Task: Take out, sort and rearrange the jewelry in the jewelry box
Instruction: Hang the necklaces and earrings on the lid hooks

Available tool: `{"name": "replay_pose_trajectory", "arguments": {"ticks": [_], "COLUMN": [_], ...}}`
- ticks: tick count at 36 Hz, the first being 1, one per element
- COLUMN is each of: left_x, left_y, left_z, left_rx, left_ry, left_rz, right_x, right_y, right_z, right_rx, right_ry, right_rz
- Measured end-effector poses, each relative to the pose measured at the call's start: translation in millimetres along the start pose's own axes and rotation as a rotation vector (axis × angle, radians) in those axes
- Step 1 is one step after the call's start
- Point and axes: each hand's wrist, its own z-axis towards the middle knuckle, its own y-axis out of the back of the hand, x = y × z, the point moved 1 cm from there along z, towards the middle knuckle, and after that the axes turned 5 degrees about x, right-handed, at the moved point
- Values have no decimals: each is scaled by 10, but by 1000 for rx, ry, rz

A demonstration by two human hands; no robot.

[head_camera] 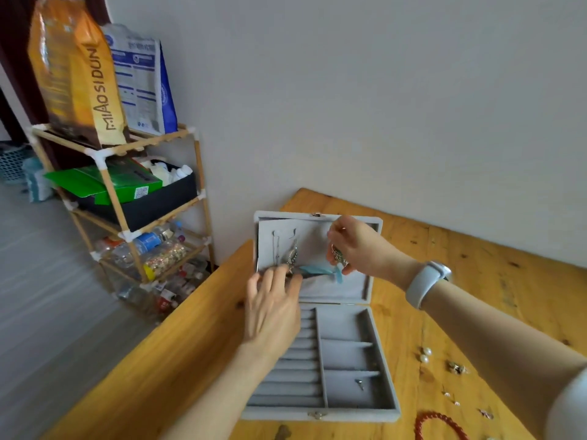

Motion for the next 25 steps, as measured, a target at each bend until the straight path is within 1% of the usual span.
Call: {"name": "replay_pose_trajectory", "arguments": {"ticks": [2,6,8,11,17,22,25], "left_x": [-4,1,2,31,75,93,119], "left_y": [1,17,42,73,71,60,51], "left_z": [-19,-6,10,21,3,-27,-52], "left_rx": [-7,17,41,62,74,39,27], "left_ry": [-13,-92,-130,-165,-169,-175,-174], "left_rz": [20,49,55,49,13,17,18], "right_x": [5,6,10,13,-43,-35,0], "right_y": [-26,-74,-88,-95,-92,-45,-37], "right_z": [36,104,114,104,100,104,103], "right_rx": [-14,-68,-63,-41,-40,-24,-16], "right_ry": [13,59,80,114,95,52,54], "right_rz": [-30,15,31,-10,-99,-189,-190]}}
